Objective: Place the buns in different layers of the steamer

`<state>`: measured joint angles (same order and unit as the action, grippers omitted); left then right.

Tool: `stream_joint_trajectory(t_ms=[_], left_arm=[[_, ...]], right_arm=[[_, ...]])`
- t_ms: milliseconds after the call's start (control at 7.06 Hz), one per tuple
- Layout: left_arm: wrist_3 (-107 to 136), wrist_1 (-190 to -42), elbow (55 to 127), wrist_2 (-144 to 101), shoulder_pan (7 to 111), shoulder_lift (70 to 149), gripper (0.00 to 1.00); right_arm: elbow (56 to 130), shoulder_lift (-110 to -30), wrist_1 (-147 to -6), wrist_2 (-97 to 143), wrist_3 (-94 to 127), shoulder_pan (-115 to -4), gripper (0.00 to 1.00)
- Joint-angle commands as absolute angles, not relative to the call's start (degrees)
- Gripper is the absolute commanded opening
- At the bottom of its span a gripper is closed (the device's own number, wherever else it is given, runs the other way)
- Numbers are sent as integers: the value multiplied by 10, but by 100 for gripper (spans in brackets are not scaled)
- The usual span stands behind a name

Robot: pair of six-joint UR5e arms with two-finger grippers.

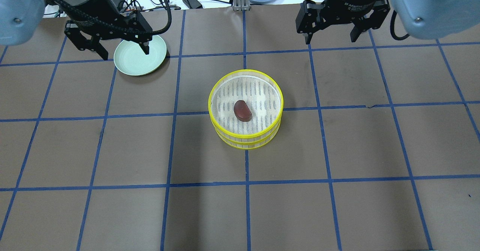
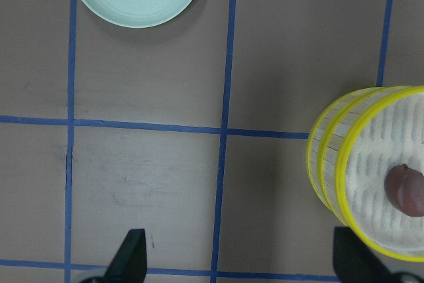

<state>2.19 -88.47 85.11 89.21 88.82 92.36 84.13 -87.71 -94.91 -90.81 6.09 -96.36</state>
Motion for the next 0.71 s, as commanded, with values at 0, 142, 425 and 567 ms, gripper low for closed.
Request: stream_joint_trajectory(t_ms=[0, 142, 425, 567], left_arm=[[-7, -885, 860, 896, 888, 911, 100], [-11, -885, 859, 896, 890, 910, 100], [-11, -887, 860, 896, 893, 908, 100], [-11, -889, 861, 896, 893, 906, 100]], right_arm=[[843, -877, -954, -909, 58, -964, 100], [843, -876, -955, -910, 57, -964, 100], [843, -876, -955, -910, 57, -964, 100], [843, -876, -955, -927, 57, -964, 100]])
